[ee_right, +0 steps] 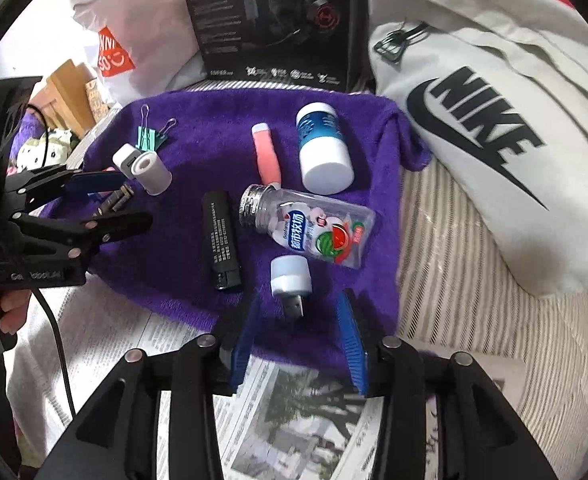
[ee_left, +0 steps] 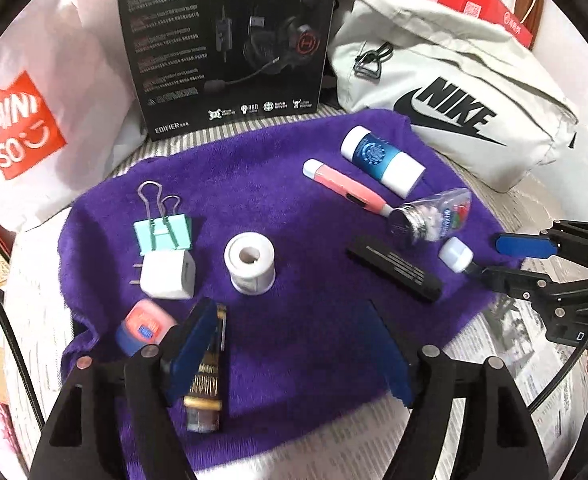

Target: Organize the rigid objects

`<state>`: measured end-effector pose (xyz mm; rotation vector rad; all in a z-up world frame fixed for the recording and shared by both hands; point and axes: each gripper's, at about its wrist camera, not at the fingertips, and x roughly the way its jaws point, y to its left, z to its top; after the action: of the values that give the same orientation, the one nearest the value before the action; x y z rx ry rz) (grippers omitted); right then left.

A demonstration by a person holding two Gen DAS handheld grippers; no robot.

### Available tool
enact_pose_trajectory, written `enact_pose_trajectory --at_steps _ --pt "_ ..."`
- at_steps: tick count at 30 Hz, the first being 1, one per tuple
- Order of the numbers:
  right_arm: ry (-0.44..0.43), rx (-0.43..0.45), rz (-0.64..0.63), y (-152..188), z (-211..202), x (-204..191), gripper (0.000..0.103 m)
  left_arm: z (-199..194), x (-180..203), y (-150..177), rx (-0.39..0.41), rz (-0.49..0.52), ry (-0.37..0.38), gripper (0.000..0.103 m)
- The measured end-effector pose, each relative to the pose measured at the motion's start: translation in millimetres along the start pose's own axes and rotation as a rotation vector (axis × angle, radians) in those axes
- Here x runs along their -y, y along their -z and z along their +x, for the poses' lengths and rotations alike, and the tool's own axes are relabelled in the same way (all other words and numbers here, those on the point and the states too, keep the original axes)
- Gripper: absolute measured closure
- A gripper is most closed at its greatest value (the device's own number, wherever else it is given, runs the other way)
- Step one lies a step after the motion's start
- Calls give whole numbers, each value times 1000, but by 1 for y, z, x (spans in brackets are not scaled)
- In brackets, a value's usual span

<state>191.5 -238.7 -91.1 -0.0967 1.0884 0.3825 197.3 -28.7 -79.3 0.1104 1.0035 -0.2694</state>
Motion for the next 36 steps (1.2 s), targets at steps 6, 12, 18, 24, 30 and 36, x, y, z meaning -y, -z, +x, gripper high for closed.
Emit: enact_pose_trajectory --at_steps 6,12,18,24,30,36 --pt "42 71 4 19 -30 -15 22 -29 7 17 16 -17 -20 21" --pt "91 90 8 38 -46 -35 15 -63 16 39 58 -54 -66 4" --pt "94 130 61 57 -67 -47 4 -98 23 62 85 -128 -90 0" --pt "97 131 103 71 -86 -60 0 -124 38 80 120 -106 -168 0" --pt "155 122 147 81 -92 -63 0 -131 41 94 117 -145 -160 0" --pt "163 114 180 86 -89 -62 0 -133 43 100 111 -142 -167 0"
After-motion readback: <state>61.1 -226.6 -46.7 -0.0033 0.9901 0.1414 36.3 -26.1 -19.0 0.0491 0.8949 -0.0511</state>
